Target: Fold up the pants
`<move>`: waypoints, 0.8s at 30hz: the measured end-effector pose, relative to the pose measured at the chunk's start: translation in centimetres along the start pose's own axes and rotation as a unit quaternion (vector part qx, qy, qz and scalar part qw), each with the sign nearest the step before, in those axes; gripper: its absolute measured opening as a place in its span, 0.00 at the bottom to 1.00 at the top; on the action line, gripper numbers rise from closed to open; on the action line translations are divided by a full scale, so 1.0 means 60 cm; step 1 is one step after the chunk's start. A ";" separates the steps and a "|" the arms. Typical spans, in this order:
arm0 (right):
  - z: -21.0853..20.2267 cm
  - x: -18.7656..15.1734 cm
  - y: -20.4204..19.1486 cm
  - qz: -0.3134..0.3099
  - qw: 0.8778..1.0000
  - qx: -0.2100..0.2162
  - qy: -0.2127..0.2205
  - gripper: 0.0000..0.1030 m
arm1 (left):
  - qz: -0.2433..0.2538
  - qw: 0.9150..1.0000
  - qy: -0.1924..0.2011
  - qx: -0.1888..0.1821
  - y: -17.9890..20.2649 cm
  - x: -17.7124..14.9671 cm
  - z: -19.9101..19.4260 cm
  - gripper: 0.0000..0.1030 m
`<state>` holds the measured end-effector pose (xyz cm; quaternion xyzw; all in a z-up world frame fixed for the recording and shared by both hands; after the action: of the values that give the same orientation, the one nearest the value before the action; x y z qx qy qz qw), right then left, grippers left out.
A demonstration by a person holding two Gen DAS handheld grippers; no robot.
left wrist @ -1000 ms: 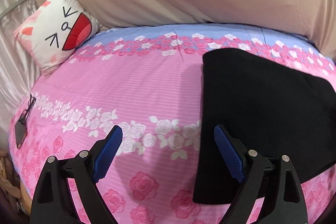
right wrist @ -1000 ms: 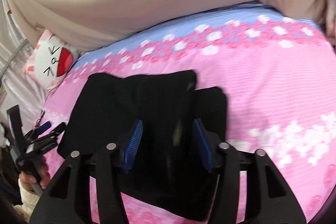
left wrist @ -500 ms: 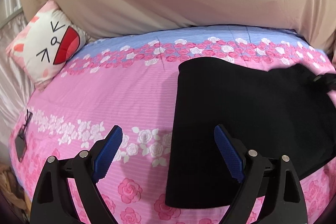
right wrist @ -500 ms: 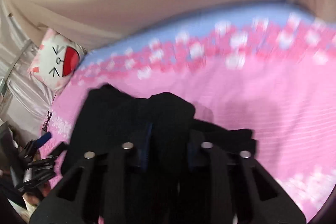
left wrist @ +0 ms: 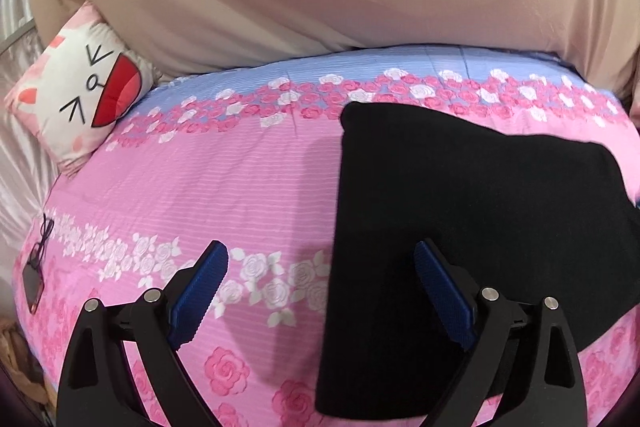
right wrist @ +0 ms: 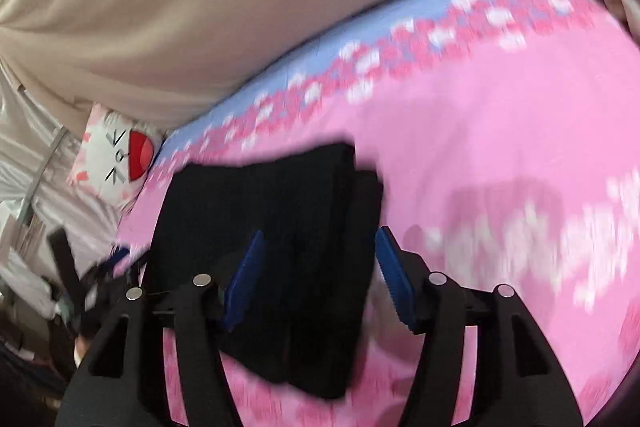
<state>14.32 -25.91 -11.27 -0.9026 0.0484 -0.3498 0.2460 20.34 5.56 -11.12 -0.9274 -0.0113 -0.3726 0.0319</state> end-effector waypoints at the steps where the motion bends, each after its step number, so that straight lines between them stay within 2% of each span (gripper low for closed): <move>1: 0.000 -0.021 -0.003 0.003 1.000 0.004 -0.008 0.56 | -0.004 1.000 0.001 -0.007 0.002 0.001 -0.005 0.90; 4: 0.010 -0.071 -0.021 -0.007 1.000 0.010 -0.022 0.55 | 0.000 0.999 0.007 -0.034 0.032 -0.001 -0.025 0.90; 7: 0.027 -0.079 -0.029 -0.034 0.999 -0.021 -0.016 0.52 | 0.027 0.999 0.001 -0.043 0.077 -0.011 -0.024 0.90; 8: 0.030 -0.076 -0.029 -0.042 0.999 -0.028 -0.015 0.49 | 0.037 0.998 -0.004 -0.042 0.090 -0.017 -0.020 0.90; 9: 0.034 -0.068 -0.033 -0.052 0.998 -0.035 -0.014 0.37 | 0.046 0.998 -0.010 -0.043 0.102 -0.025 -0.014 0.90; 10: 0.030 -0.067 -0.034 -0.057 0.997 -0.043 -0.012 0.29 | 0.052 0.998 -0.016 -0.044 0.110 -0.032 -0.009 0.90; 13: -0.008 -0.060 -0.043 -0.068 0.996 -0.064 0.008 0.19 | 0.059 0.997 -0.026 -0.039 0.121 -0.048 0.001 0.90; 15: -0.018 -0.063 -0.028 -0.064 0.995 -0.079 0.019 0.19 | 0.062 0.997 -0.018 -0.041 0.124 -0.050 0.000 0.90; 16: -0.003 -0.070 -0.011 -0.065 0.993 -0.094 0.007 0.38 | 0.064 0.997 -0.015 -0.039 0.126 -0.052 0.002 0.91; 17: 0.011 -0.080 0.006 -0.061 0.993 -0.103 -0.003 0.51 | 0.069 0.997 -0.014 -0.032 0.126 -0.053 0.007 0.91; 18: 0.006 -0.079 0.018 -0.043 0.993 -0.107 0.008 0.61 | 0.075 0.997 -0.012 -0.023 0.128 -0.053 0.008 0.91; 19: -0.010 -0.073 0.018 -0.015 0.996 -0.086 0.021 0.46 | 0.077 0.997 -0.010 -0.022 0.129 -0.052 0.003 0.91; 20: -0.028 -0.064 0.009 -0.008 0.996 -0.078 0.039 0.41 | 0.077 0.997 -0.009 -0.022 0.128 -0.049 -0.002 0.91; 21: -0.054 -0.046 -0.006 -0.024 0.993 -0.094 0.070 0.37 | 0.075 0.997 -0.010 -0.025 0.125 -0.048 -0.006 0.91; 22: -0.068 -0.034 -0.021 -0.042 0.990 -0.105 0.083 0.18 | 0.072 0.997 -0.012 -0.028 0.123 -0.047 -0.007 0.91; 24: -0.072 -0.006 -0.068 -0.079 0.987 -0.106 0.094 0.12 | 0.062 0.997 -0.021 -0.033 0.120 -0.049 -0.002 0.91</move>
<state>10.88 -24.03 -6.81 -0.8878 0.0363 -0.4441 0.1149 18.47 -1.61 -13.46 -0.9345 0.0582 -0.3503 0.0244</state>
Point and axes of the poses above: each gripper's, at about its wrist camera, not at the fingertips, and z roughly the way its jaws point, y to its right, x to its top, the point moved 10 cm from there along z, roughly the way its jaws point, and after that the axes turned 7 degrees about -z, right-handed, at the moved point
